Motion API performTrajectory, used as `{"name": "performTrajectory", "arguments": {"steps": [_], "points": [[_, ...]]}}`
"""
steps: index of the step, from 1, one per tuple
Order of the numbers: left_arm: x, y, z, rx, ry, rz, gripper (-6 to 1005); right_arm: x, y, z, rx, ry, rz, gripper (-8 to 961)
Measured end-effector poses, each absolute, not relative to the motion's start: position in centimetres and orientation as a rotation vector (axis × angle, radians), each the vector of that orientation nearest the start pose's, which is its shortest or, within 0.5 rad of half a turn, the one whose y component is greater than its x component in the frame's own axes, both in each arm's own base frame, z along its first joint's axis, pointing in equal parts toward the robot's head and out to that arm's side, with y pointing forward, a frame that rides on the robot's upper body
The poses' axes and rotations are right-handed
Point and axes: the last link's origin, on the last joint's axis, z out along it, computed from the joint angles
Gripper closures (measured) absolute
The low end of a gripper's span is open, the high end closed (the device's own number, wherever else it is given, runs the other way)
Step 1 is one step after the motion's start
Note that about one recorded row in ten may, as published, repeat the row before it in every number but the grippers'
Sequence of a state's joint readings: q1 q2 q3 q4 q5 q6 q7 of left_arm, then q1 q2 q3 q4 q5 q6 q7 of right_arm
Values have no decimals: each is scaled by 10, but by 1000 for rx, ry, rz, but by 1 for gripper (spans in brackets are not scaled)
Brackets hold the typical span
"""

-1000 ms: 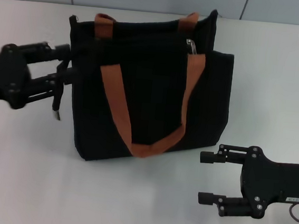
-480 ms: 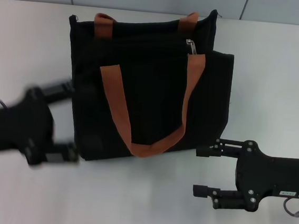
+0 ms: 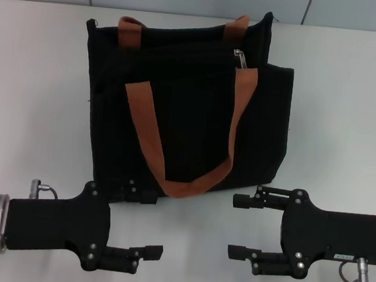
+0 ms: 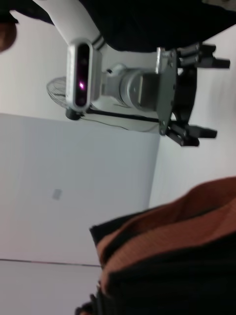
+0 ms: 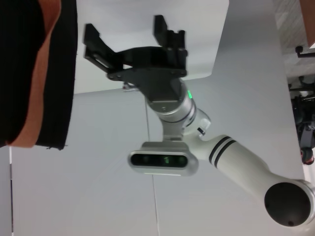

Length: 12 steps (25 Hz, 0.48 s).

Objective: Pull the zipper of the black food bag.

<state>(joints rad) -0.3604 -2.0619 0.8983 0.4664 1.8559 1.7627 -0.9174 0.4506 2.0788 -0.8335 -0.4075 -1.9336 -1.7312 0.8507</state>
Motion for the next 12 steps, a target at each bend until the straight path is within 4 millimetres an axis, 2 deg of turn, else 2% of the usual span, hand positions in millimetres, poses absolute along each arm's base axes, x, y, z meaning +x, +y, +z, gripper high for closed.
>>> {"name": "performTrajectory", "arguments": {"steps": [12], "points": [[-283,240,-34,-2905,-290,-924,170,270,253,-50,-2921,151,898,217]]}}
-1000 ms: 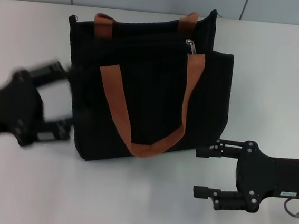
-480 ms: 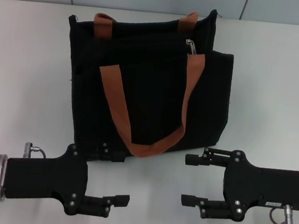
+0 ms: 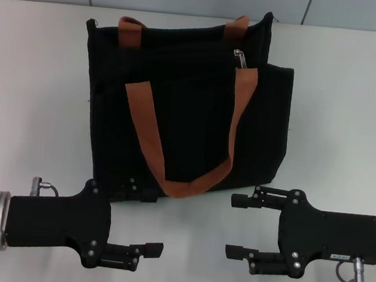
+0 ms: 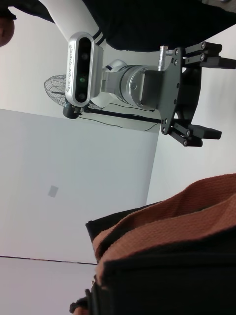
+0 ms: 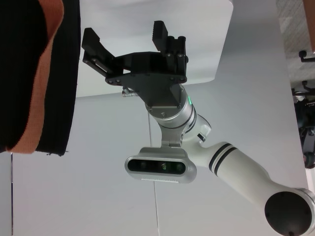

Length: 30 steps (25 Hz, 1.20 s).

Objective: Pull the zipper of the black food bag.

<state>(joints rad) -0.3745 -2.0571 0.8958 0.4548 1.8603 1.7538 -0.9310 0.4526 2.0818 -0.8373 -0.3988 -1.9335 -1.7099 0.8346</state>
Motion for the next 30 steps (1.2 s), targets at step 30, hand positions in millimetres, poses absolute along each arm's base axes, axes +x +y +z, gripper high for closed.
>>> {"name": "performTrajectory", "arguments": {"steps": [30], "points": [[-280,239,-36,-2913,-286,-941,170,268,256,-49,-2907,130,908,214]]}}
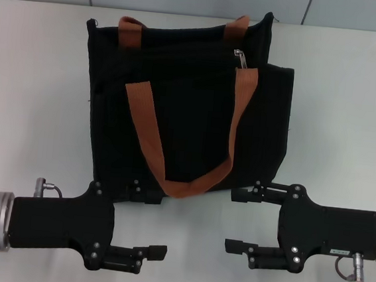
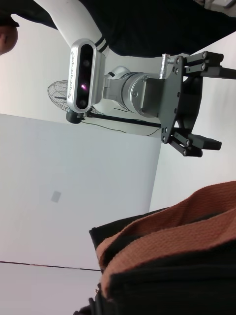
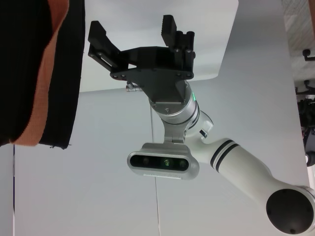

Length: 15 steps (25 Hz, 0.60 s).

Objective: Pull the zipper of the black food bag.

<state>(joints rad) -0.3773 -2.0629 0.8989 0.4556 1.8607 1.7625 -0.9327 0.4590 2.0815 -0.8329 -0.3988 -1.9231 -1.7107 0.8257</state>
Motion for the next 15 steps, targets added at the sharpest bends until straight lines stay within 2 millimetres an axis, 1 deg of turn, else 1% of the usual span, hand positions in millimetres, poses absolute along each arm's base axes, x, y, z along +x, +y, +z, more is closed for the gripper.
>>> {"name": "performTrajectory", "arguments": {"steps": [15], "points": [[-279,240,-36,-2913,-279,-943,170,268,256,-49,-2903,128,909,214]]}}
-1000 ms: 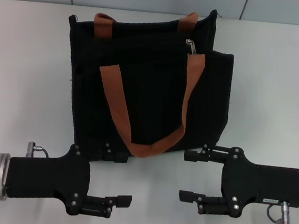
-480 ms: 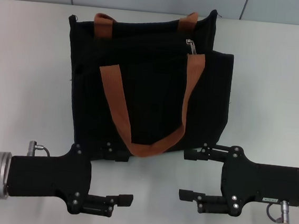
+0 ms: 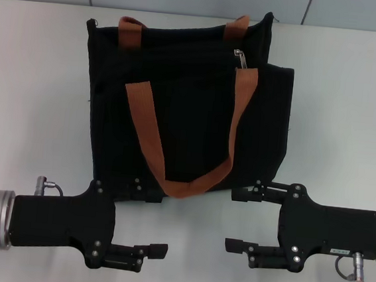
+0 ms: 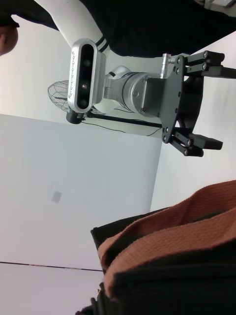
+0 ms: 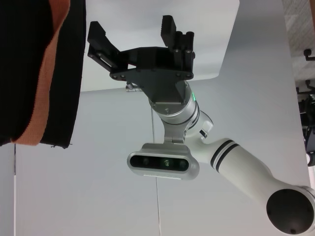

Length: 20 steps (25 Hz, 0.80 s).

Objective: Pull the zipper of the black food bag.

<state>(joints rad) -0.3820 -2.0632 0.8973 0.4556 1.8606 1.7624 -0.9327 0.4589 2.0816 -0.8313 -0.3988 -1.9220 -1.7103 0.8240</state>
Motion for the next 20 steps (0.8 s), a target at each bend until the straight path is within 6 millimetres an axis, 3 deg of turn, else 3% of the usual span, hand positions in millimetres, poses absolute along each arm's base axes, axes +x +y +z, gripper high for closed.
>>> {"name": "performTrajectory", "arguments": {"steps": [20], "points": [[-279,241,-36,-2917,-277,-941,170,267,257,-49,-2903,124,909,214]]}}
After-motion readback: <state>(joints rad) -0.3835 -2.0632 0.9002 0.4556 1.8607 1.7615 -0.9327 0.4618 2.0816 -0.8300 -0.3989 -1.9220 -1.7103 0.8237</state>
